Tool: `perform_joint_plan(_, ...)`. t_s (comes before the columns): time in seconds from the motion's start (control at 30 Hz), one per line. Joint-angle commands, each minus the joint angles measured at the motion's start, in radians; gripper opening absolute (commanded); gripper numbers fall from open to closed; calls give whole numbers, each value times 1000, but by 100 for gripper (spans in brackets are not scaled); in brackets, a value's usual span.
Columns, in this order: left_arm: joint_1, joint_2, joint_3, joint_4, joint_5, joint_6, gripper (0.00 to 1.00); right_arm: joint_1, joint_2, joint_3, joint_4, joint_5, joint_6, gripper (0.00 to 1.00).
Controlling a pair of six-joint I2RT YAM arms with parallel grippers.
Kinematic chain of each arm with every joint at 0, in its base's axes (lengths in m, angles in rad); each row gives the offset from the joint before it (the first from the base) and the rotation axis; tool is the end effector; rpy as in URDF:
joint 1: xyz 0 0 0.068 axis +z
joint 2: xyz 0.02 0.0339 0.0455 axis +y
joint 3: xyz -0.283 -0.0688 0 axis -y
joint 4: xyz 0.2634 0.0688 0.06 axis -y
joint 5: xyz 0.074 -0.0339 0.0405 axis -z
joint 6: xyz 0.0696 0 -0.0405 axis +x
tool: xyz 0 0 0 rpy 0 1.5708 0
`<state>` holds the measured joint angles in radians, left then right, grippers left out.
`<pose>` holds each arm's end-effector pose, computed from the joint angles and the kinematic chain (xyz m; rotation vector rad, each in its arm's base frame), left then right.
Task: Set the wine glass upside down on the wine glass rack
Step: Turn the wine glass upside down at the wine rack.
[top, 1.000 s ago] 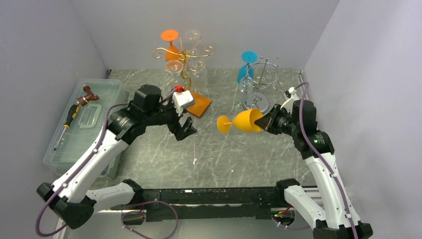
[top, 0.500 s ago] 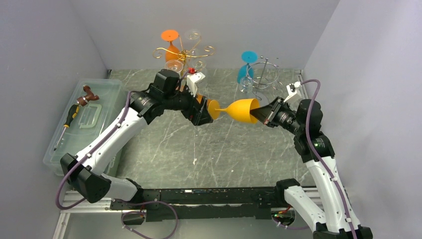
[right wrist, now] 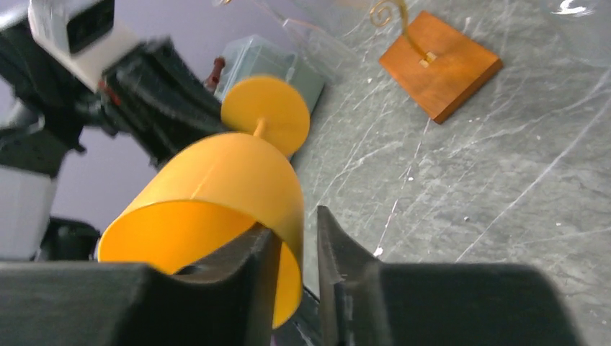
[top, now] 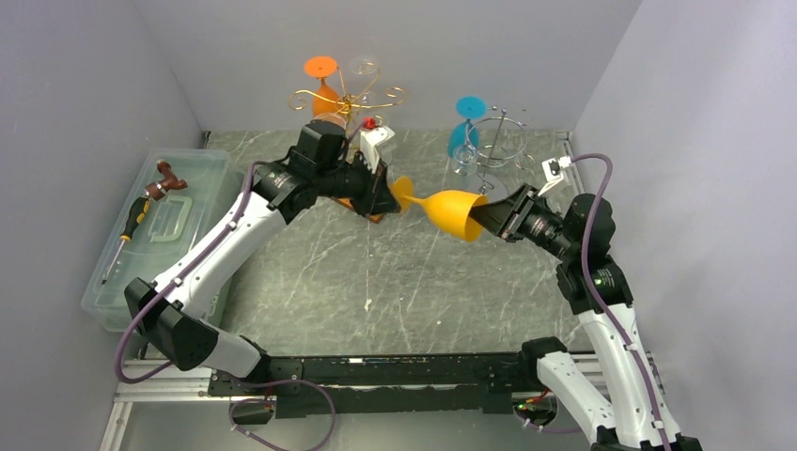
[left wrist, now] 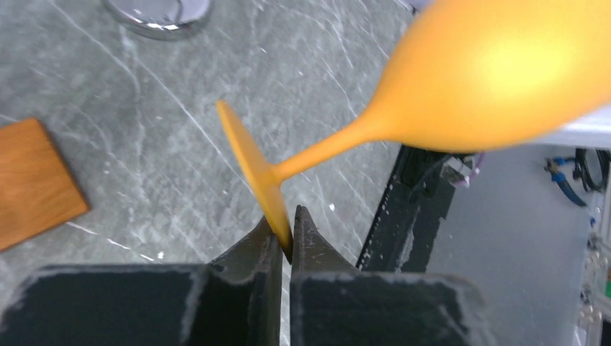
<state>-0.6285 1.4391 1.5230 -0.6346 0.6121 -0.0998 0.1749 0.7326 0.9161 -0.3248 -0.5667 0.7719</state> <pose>0.2611 -0.2392 0.4074 0.9349 1.9894 -1.0704 0.1796 0.0697 0.3911 0.0937 1.8355 1.1668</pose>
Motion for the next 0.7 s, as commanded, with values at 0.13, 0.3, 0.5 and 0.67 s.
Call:
perform_joint_plan(0.13, 3, -26, 146, -54, -45, 217, 0, 4, 21, 77, -101, -124, -139, 69)
perform_joint_plan(0.3, 3, -113, 109, -32, -106, 464, 0, 2, 82, 182, -374, -247, -351, 100)
perform_joint_plan(0.5, -20, -287, -69, 44, -148, 892, 0, 17, 96, 272, -523, -268, -465, 100)
perform_joint_plan(0.67, -30, -411, -196, 113, -162, 1158, 0, 17, 110, 276, -487, -350, -446, 100)
